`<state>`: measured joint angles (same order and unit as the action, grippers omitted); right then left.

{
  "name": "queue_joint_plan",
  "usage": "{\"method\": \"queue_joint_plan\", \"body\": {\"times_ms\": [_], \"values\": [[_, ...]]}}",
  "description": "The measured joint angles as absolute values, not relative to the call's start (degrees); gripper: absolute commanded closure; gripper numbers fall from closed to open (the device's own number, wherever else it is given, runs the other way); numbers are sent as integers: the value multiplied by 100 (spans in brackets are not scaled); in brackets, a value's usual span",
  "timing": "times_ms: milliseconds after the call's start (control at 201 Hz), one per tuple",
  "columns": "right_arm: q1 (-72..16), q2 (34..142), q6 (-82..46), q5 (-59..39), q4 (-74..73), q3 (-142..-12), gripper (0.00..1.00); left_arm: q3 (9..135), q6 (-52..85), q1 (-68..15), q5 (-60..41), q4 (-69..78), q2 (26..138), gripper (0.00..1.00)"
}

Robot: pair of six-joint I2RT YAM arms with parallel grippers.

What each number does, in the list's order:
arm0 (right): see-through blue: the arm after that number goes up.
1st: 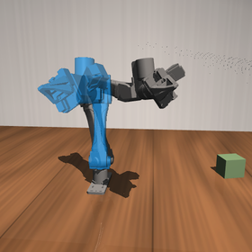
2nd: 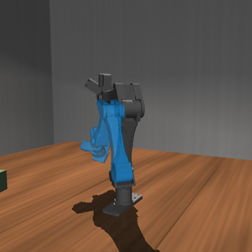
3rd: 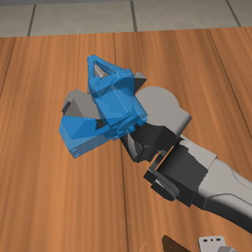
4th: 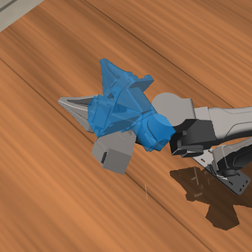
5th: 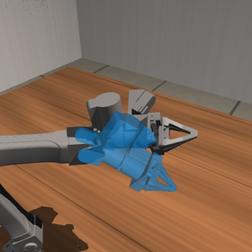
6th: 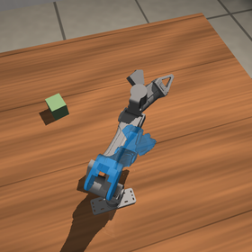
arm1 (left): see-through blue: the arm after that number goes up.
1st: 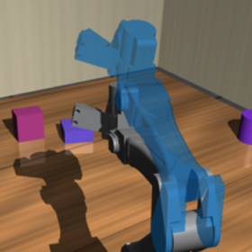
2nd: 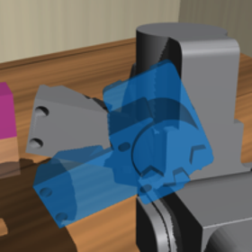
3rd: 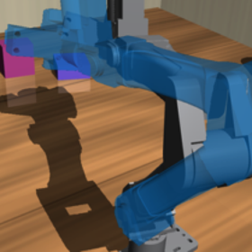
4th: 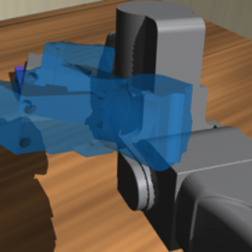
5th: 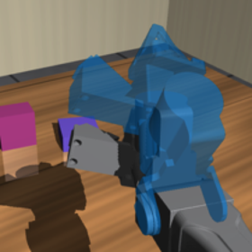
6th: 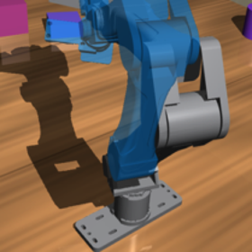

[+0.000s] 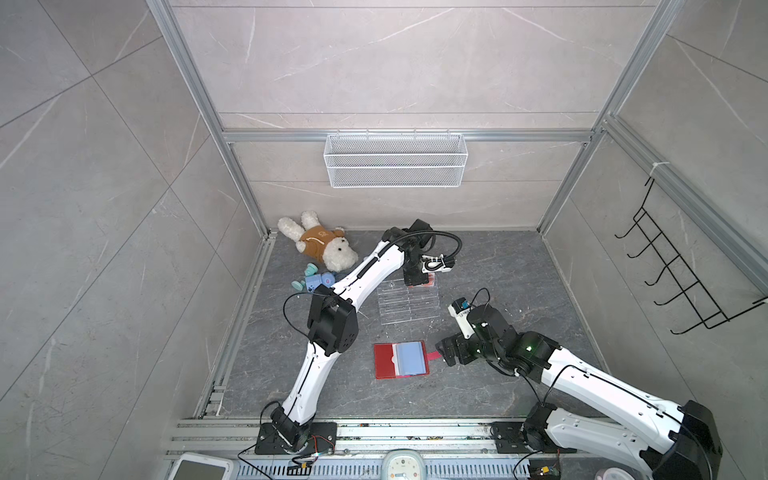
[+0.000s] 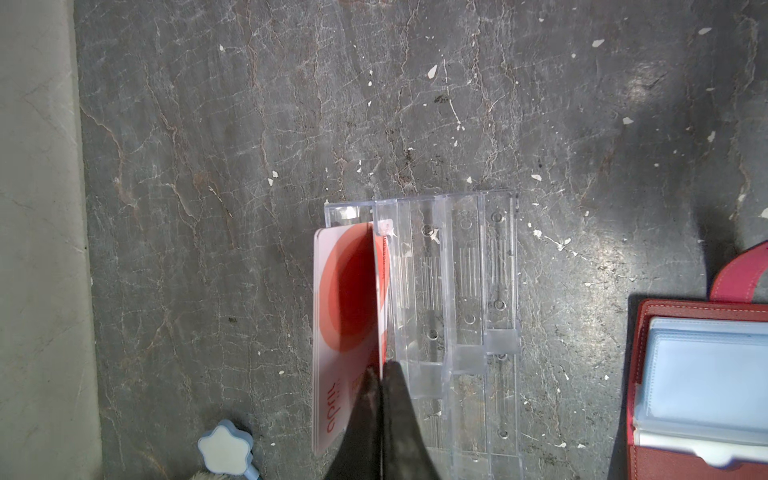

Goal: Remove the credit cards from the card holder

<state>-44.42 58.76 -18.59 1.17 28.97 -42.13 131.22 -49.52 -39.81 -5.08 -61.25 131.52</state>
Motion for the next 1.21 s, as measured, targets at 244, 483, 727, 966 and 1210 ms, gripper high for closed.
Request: {"method": "queue_joint_plan", "body": {"times_ms": [244,483,727,966,1210], "values": [[-4442,5876,-1859,134,2897,-4213,0,13122,-4925,-3983,-493,-6125,13152,100],[-4442,5876,-1859,134,2895,-4213,0,13148,-4880,-3983,-434,-6125,13152,100],[-4442,5876,-1859,134,2895,-4213,0,13308,-4838,-3981,-327,-6134,13152,100],[-4442,5876,-1857,132,2895,-4213,0,13340,-4842,-3983,-303,-6171,13152,100],[-4442,5889,-1857,132,2893,-4213,0,13384,-4866,-3986,-259,-6176,13161,100]]}}
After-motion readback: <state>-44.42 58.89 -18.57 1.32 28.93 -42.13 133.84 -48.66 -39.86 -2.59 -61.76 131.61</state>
